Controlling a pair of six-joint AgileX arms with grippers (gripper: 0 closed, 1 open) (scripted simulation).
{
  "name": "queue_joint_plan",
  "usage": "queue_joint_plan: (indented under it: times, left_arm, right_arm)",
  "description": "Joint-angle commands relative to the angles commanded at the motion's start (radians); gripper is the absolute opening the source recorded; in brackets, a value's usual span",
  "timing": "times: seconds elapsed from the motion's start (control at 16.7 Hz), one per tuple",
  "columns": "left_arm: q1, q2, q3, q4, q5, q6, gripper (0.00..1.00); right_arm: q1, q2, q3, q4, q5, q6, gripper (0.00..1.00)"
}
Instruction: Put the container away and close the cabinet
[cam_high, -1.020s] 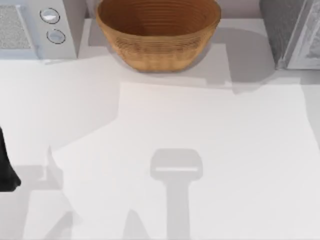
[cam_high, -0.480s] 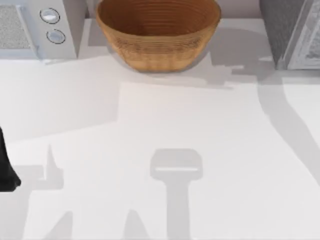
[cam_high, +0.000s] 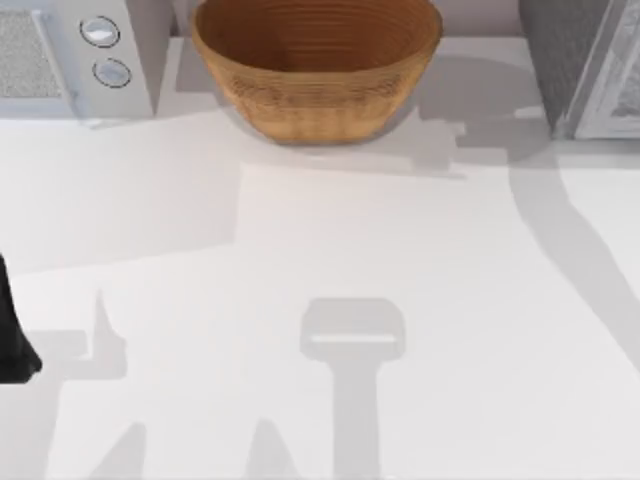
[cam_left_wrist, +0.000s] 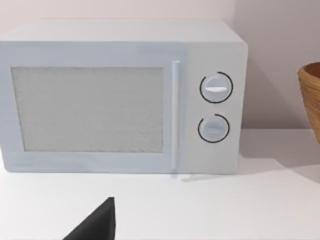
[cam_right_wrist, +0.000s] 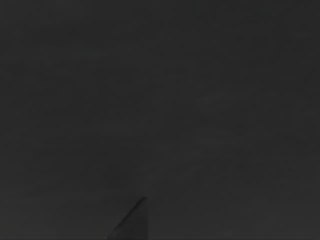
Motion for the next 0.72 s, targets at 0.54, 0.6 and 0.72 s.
queue_joint_plan:
  times: [0.54, 0.6, 0.72]
  left_arm:
    - [0.0, 0.0, 0.0, 0.0, 0.0, 0.0, 1.0]
    - [0.0, 0.0, 0.0, 0.0, 0.0, 0.0, 1.0]
    - [0.0, 0.0, 0.0, 0.0, 0.0, 0.0, 1.0]
  right_arm:
    - [-0.058, 0.101, 0.07, 0.03, -0.053, 0.001, 1.0]
    - [-0.065, 0.115, 0.079, 0.034, -0.06, 0.001, 1.0]
    - [-0.073, 0.127, 0.088, 0.039, -0.069, 0.001, 1.0]
